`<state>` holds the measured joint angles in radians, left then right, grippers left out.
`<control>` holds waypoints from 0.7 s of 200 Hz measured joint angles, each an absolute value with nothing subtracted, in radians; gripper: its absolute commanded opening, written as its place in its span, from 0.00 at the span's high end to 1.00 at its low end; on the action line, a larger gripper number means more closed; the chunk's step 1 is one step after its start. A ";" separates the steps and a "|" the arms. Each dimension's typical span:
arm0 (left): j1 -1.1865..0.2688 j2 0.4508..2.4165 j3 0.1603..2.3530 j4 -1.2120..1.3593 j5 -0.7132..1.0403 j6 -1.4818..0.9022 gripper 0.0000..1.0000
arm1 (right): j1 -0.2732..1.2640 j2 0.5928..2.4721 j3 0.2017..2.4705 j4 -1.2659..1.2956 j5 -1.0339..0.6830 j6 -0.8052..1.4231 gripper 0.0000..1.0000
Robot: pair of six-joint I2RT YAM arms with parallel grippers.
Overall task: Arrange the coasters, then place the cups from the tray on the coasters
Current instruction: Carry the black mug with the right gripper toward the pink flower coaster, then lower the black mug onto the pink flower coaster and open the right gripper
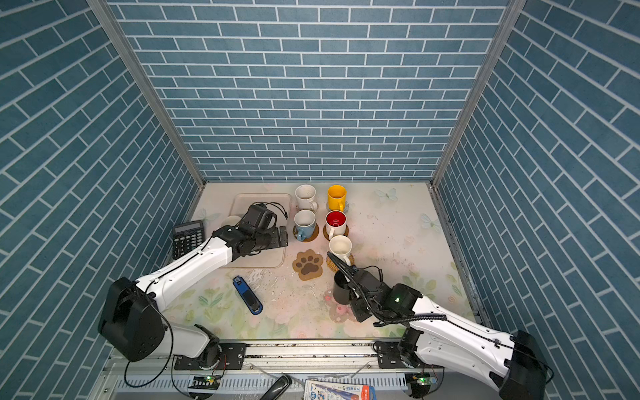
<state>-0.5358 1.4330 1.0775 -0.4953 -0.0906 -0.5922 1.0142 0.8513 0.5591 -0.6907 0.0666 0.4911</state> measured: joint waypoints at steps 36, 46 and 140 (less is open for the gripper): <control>-0.535 1.433 1.077 -0.497 -0.106 -0.591 0.01 | 1.015 0.820 0.519 -0.659 0.084 0.520 1.00; -0.535 1.432 1.077 -0.498 -0.113 -0.591 0.01 | 1.016 0.820 0.508 -0.646 0.083 0.521 1.00; -0.497 1.397 1.065 -0.515 -0.164 -0.599 0.01 | 1.046 0.836 0.480 -0.598 0.083 0.559 0.88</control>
